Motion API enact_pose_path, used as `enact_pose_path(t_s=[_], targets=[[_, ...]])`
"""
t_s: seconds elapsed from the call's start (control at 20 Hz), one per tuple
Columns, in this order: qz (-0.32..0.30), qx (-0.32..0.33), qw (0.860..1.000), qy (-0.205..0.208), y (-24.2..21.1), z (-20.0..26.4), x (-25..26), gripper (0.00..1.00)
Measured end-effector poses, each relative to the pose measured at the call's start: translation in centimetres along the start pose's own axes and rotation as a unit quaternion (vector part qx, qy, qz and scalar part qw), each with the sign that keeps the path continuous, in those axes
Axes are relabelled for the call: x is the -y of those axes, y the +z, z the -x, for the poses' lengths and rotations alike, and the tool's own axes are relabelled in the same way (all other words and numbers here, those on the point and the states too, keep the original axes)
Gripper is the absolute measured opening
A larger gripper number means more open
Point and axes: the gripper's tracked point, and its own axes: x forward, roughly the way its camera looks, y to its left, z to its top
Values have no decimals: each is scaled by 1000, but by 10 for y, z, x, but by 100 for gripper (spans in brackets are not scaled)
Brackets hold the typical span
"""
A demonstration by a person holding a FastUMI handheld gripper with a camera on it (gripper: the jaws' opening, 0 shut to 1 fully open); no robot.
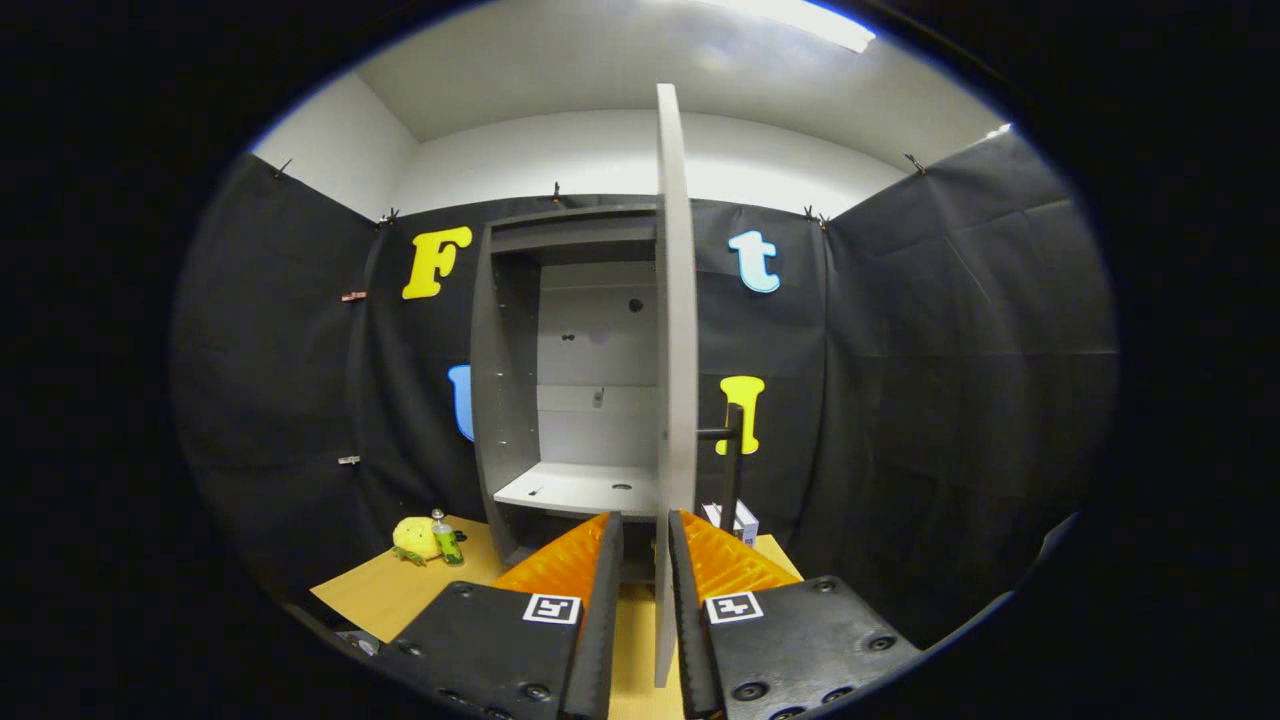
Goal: Open the shoe cabinet door, grab the shoes and put them into the shoe cabinet, then close the shoe cabinet door.
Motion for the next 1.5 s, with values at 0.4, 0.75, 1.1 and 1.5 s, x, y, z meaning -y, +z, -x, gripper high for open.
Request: enact_pose_path(t_s=[0.4, 0.75, 1.1, 1.5], targets=[[-42, -48, 997, 35, -92, -24, -122, 38], [-69, -164, 984, 17, -256, -52, -169, 58], [-95, -270, 958, -4, -397, -59, -178, 54], [-103, -341, 934, -35, -485, -62, -162, 55]])
